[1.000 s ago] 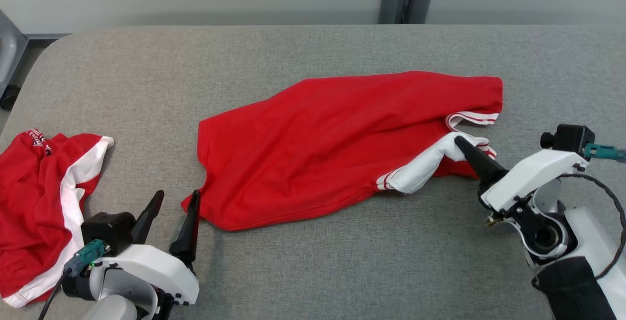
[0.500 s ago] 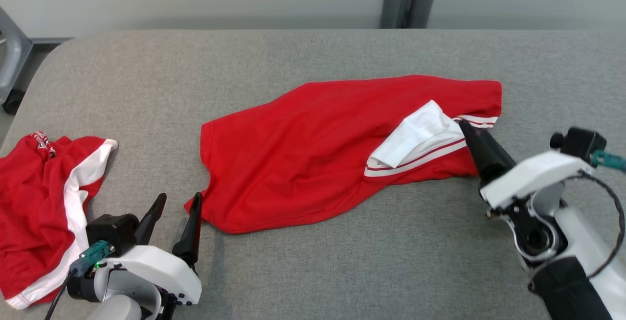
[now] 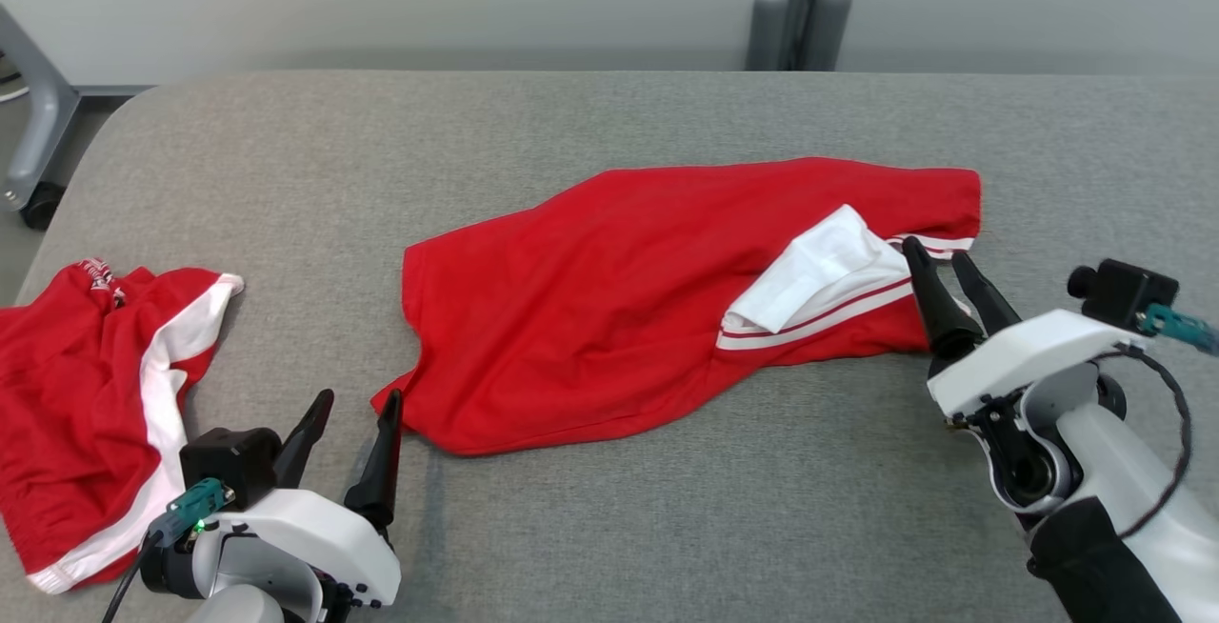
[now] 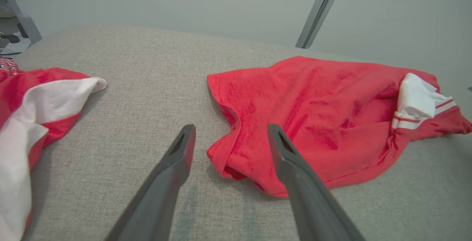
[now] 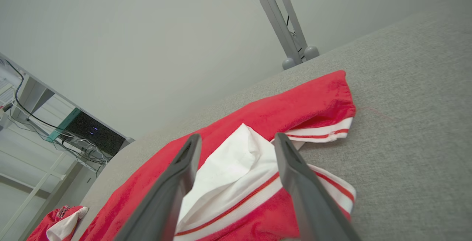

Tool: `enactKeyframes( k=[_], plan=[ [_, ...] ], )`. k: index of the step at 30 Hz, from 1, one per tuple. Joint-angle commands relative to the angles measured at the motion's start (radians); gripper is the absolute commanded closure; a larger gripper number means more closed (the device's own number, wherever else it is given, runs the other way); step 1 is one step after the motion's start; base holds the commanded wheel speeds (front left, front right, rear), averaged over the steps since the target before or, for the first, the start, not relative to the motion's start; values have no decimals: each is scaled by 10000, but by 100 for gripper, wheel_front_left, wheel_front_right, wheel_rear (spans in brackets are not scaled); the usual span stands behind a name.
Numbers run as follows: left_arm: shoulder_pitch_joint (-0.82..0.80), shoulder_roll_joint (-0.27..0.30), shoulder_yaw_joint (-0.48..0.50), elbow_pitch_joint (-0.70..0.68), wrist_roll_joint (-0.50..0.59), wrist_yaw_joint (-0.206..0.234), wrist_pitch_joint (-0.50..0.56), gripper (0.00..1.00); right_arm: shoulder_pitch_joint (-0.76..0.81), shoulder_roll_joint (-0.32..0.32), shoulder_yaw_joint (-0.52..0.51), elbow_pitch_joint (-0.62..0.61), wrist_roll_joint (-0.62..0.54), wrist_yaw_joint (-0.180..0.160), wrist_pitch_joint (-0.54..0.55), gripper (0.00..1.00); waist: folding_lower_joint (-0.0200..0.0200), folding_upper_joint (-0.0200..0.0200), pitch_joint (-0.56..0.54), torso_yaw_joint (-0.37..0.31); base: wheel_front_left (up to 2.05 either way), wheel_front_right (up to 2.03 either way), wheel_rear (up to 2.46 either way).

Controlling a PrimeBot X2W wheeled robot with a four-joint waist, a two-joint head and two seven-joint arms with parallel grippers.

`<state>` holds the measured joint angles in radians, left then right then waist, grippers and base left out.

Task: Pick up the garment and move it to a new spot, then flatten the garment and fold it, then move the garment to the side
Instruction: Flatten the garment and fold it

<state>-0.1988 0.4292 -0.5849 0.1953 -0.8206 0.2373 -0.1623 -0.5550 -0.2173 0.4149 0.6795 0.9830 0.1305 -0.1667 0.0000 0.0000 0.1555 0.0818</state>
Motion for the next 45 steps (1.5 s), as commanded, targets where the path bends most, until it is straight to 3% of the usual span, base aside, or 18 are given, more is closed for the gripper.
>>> enactKeyframes(
  k=[1, 12, 20, 22, 24, 25, 34, 45],
  plan=[
    [-160, 12, -12, 0, 1, -53, -2, 0, -218, -24, 98, 312, -190, 5, -14, 0, 0, 0, 73, 137, 0, 0, 0],
    [-342, -127, -40, 192, -96, -140, -80, 0, -2089, 231, 831, 3418, -1215, 3, 371, 0, 0, 0, 390, 788, 0, 0, 0],
    [-427, -147, -46, 268, -89, -159, -127, 0, -2739, 412, 1067, 4424, -1339, 3, 325, 0, 0, 0, 596, 948, 0, 0, 0],
    [-448, -141, -41, 282, -92, -156, -135, 0, -2810, 440, 1135, 4532, -1304, 5, 281, 52, 0, 0, 626, 958, 0, 0, 0],
    [-472, -127, -31, 296, -103, -144, -140, 0, -2839, 477, 1195, 4617, -1265, 3, 240, 95, 0, 0, 634, 950, 0, 0, 0],
    [-472, -120, -25, 305, -112, -140, -139, 0, -2864, 495, 1223, 4662, -1240, 5, 215, 100, 0, 0, 629, 940, 0, 0, 0],
    [-342, -79, -54, 384, -174, -78, -97, 0, -2608, 637, 1491, 4277, -966, 5, -351, 100, 0, 0, 316, 692, 0, 0, 0],
    [222, 58, -74, 306, -279, 108, -41, 0, -969, 99, 1717, 2162, 267, 3, -185, 100, 0, 0, -564, -119, 0, 0, 0]
  ],
)
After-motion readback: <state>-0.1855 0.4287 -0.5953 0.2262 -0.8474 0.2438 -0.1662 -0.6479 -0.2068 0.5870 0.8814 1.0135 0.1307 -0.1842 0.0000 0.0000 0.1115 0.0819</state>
